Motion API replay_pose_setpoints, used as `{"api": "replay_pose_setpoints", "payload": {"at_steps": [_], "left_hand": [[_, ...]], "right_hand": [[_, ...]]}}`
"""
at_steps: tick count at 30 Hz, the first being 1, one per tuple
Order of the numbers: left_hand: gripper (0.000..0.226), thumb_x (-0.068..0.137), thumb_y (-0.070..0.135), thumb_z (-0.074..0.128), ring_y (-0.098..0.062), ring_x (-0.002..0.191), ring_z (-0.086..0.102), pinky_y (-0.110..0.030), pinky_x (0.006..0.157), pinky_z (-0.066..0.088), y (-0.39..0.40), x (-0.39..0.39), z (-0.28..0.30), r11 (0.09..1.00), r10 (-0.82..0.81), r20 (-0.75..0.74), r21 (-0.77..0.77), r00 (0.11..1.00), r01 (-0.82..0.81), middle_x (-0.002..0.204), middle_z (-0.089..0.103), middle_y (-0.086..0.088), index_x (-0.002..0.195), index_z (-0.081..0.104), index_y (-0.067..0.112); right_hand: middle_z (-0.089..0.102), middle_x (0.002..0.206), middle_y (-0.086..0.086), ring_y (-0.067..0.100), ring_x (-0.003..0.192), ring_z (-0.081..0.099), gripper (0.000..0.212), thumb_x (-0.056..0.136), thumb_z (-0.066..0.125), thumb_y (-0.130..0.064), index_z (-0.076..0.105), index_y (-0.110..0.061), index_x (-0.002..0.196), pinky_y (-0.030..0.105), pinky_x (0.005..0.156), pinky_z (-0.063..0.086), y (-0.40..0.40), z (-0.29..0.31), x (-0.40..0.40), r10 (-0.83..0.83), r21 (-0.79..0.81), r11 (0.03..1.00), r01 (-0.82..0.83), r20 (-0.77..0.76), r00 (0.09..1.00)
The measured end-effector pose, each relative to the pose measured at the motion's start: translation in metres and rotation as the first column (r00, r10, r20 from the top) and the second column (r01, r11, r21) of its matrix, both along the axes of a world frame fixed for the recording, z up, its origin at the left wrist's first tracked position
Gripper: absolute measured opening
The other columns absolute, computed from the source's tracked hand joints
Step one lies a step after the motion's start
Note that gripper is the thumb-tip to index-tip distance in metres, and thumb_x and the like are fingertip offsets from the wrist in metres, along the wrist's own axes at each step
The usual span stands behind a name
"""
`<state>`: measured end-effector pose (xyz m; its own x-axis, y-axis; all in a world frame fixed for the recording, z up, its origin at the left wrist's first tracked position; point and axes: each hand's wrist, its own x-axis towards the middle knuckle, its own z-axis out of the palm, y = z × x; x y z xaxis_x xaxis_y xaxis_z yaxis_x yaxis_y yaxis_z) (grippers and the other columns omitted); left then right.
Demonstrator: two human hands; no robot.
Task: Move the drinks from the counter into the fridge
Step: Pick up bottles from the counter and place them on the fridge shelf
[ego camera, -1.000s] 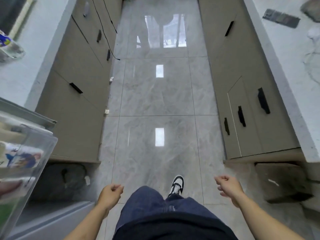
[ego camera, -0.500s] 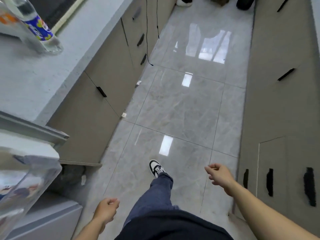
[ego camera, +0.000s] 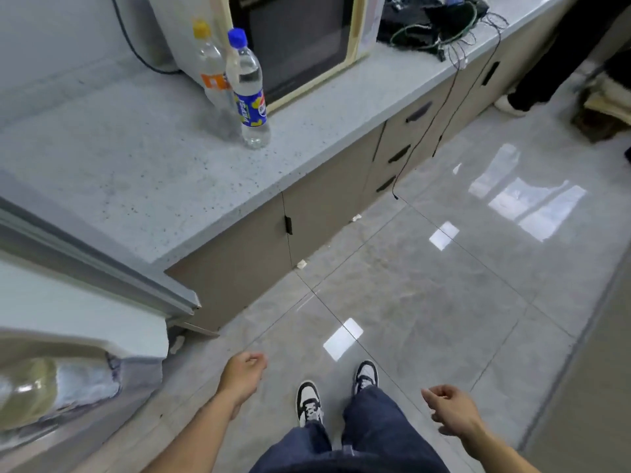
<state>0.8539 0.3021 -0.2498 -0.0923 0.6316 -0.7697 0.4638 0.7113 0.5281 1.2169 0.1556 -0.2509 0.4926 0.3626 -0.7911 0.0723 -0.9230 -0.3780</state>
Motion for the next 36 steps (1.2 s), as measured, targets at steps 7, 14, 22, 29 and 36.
{"api": "replay_pose_setpoints", "payload": {"at_steps": [7,14,22,29,36], "left_hand": [[0.013,0.095,0.024,0.057,-0.015,0.079,0.064,-0.026,0.062,0.05,0.035,0.027,0.022,0.962,0.263,-0.013,0.072,0.965,-0.262,0.089,0.069,0.0,0.091,0.066,0.016],[0.013,0.093,0.03,0.062,-0.015,0.08,0.069,-0.033,0.073,0.056,0.105,0.061,0.065,0.873,0.447,0.0,0.219,0.894,-0.436,0.084,0.074,0.004,0.093,0.071,0.02],[0.003,0.096,0.032,0.059,-0.009,0.093,0.066,-0.017,0.064,0.054,0.223,0.081,0.125,0.748,0.489,0.129,0.447,0.863,-0.491,0.103,0.069,0.007,0.096,0.062,0.033],[0.026,0.095,0.025,0.062,-0.017,0.098,0.066,-0.034,0.081,0.059,0.33,0.071,0.171,0.607,0.546,0.24,0.547,0.803,-0.576,0.115,0.065,-0.002,0.121,0.059,0.026],[0.068,0.086,0.032,0.073,-0.01,0.111,0.054,-0.028,0.086,0.05,0.424,0.061,0.183,0.589,0.514,0.268,0.581,0.815,-0.563,0.14,0.051,0.003,0.144,0.037,0.032]], "right_hand": [[0.048,0.052,0.007,0.017,0.046,0.04,0.02,0.088,0.071,-0.015,0.059,-0.007,0.075,0.021,0.047,0.034,0.125,-0.013,0.026,0.197,0.033,0.98,-0.195,-0.071,0.978],[0.058,0.056,0.003,0.021,0.051,0.052,0.014,0.087,0.073,-0.016,0.065,-0.005,0.084,0.028,0.049,0.04,0.287,0.019,0.022,0.415,0.276,0.885,-0.375,-0.105,0.904],[0.064,0.076,0.0,0.014,0.071,0.06,0.015,0.089,0.071,-0.031,0.069,-0.017,0.086,0.032,0.071,0.053,0.451,0.106,-0.037,0.629,0.59,0.649,-0.481,-0.059,0.775],[0.068,0.093,-0.006,0.012,0.086,0.068,0.026,0.086,0.069,-0.043,0.064,-0.025,0.105,0.031,0.071,0.058,0.547,0.164,-0.093,0.642,0.72,0.505,-0.476,0.055,0.765],[0.053,0.123,-0.011,0.009,0.109,0.055,0.077,0.075,0.08,-0.05,0.042,-0.03,0.138,0.033,0.089,0.051,0.592,0.176,-0.131,0.542,0.803,0.428,-0.415,0.14,0.829]]}}
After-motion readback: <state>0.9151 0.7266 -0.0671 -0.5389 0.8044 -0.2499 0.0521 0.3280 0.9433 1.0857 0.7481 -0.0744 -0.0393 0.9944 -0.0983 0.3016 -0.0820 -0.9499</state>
